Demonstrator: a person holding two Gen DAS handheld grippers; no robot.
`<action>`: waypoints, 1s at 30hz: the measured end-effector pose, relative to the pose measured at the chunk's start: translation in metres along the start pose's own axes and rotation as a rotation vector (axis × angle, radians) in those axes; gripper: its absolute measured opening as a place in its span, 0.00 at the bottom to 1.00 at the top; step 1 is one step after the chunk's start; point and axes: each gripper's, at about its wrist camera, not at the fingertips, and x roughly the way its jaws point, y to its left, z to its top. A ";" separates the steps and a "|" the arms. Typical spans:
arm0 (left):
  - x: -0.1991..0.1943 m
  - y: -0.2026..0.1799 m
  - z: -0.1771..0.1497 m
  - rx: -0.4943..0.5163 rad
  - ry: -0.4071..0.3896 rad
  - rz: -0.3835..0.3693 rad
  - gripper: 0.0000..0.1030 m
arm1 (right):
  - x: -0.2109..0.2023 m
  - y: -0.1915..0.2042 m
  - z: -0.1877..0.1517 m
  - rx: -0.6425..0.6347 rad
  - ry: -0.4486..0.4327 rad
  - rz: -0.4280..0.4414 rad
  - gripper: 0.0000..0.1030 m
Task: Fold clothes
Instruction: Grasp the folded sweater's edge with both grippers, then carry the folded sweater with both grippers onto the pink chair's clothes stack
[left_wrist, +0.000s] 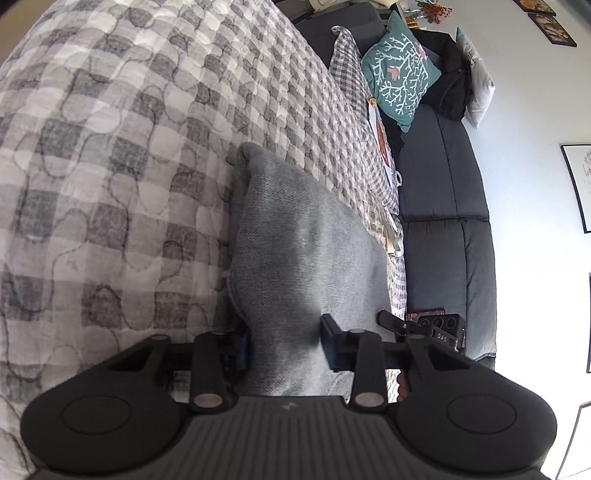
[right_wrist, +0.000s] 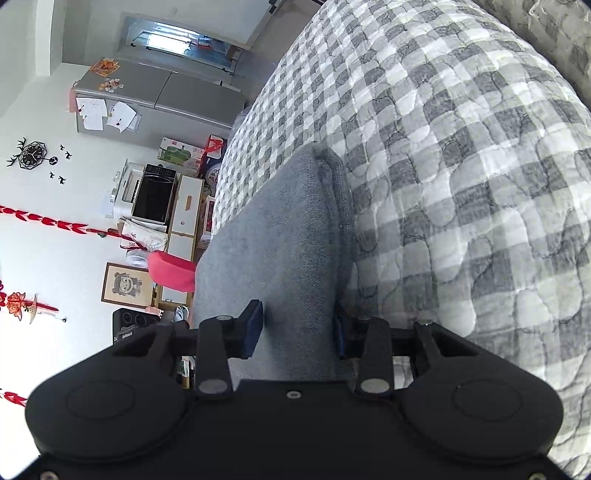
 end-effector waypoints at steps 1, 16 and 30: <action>0.002 -0.001 0.000 -0.004 -0.005 -0.001 0.27 | 0.003 0.001 0.000 -0.001 -0.002 0.000 0.39; -0.061 -0.030 -0.019 0.096 -0.234 0.138 0.16 | 0.025 0.066 -0.022 -0.165 -0.081 -0.104 0.23; -0.227 0.003 -0.021 0.036 -0.487 0.270 0.16 | 0.151 0.167 -0.041 -0.335 0.020 -0.011 0.22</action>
